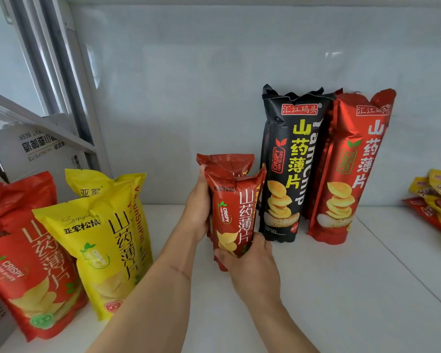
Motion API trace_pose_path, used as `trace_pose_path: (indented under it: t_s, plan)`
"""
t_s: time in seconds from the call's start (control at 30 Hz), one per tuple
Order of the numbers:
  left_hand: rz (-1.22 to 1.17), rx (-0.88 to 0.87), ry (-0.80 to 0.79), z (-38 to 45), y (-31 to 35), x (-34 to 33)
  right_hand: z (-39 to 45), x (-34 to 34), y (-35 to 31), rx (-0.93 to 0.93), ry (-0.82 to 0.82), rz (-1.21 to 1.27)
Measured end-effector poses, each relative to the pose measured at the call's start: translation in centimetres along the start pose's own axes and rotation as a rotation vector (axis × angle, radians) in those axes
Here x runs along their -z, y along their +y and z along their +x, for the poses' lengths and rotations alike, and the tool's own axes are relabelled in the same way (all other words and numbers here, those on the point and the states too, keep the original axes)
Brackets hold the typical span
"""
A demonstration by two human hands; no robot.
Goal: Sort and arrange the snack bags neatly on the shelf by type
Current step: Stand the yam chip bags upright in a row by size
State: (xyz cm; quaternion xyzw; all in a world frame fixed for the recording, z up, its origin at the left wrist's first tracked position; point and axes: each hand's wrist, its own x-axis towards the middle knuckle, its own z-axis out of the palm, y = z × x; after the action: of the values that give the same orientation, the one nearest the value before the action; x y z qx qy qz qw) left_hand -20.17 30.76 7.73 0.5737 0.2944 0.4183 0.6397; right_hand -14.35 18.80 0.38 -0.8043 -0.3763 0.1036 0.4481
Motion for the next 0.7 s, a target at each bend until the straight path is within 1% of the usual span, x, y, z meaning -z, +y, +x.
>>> trace_pose_path:
  t_s: [0.1, 0.17, 0.23, 0.27, 0.33, 0.43, 0.53, 0.7]
  plan:
    - [-0.027, 0.019, -0.018, -0.7, -0.2, -0.2, 0.0, -0.4, -0.2, 0.02, 0.022, 0.016]
    - [-0.036, -0.005, -0.016, -1.3, -0.7, -0.2, -0.2, -0.3, 0.2, 0.035, 0.003, 0.037]
    - [-0.021, -0.062, 0.025, -2.2, -1.6, 0.3, -0.4, 0.3, 0.7, 0.029, -0.042, 0.044]
    - [0.029, -0.11, 0.036, -2.6, -2.1, 0.8, -0.5, 0.6, 1.0, 0.027, -0.065, 0.031]
    - [0.168, -0.179, -0.002, -3.7, -3.0, 1.6, -0.5, 1.0, 1.5, 0.033, -0.098, -0.026]
    - [0.301, -0.19, -0.09, -4.7, -4.1, 2.3, -0.4, 0.8, 1.8, 0.075, -0.087, -0.049]
    - [0.318, -0.184, -0.178, -4.2, -4.1, 2.0, 0.0, 0.3, 1.6, 0.108, -0.06, -0.008]
    - [0.306, -0.163, -0.159, -1.9, -4.8, 2.0, 1.1, -0.6, 1.3, 0.123, -0.031, -0.019]
